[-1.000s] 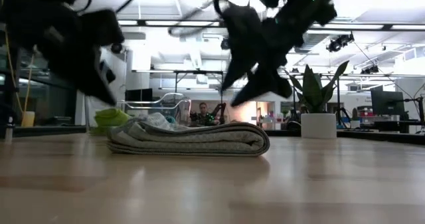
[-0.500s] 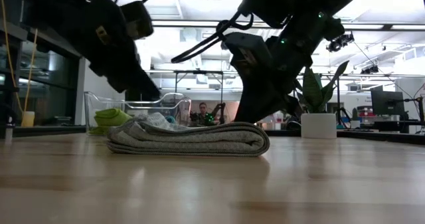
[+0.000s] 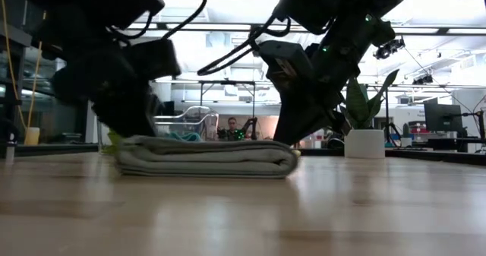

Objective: Fold microfiber towels
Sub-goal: Fold the gray towel, then put the gray towel into the transparent bin

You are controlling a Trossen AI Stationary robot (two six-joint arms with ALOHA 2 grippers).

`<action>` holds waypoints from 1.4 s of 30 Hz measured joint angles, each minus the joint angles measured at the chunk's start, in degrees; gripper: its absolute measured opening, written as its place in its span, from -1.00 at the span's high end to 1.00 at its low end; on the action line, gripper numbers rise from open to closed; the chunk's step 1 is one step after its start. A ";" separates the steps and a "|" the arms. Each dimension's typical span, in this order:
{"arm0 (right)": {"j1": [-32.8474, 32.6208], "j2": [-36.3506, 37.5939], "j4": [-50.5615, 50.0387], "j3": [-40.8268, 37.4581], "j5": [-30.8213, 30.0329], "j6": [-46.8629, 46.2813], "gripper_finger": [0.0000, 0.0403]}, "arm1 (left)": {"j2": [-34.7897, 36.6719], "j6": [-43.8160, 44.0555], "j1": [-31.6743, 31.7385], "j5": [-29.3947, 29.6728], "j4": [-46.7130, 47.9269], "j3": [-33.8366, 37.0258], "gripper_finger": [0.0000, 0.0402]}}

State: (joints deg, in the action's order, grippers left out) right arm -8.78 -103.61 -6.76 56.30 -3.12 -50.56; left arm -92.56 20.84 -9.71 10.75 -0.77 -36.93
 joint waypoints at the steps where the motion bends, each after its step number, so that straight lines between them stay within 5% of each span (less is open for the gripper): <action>1: -0.01 0.00 0.00 -0.01 -0.22 -0.13 1.00 | 0.57 -0.01 -0.13 0.10 1.83 0.00 1.00; 9: 0.15 0.01 -0.12 -0.01 -1.02 -0.50 1.00 | 4.55 -0.68 -0.12 0.24 6.04 0.00 1.00; 18: 0.52 3.68 -7.91 -0.01 -2.60 1.59 1.00 | 16.76 -3.50 -0.10 4.29 16.88 0.06 1.00; 27: 0.50 4.83 -17.59 -0.01 1.79 1.42 0.95 | 19.75 4.02 -0.10 4.54 11.66 7.29 1.00; 31: 0.38 4.87 -24.43 -0.02 5.81 3.48 0.77 | 24.57 9.14 -0.55 -3.00 8.29 10.94 1.00; 36: -0.43 5.96 -24.09 -2.34 7.94 1.82 0.38 | 35.58 14.72 -1.79 -3.48 8.37 15.64 1.00; 42: -1.62 9.54 4.31 -13.42 7.38 -14.11 -0.03 | 48.78 19.84 -1.98 -0.34 9.52 18.99 1.00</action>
State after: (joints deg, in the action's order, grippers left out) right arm -10.39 -94.08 -2.45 42.88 4.26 -64.67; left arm -43.78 40.68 -11.68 10.41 8.75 -17.94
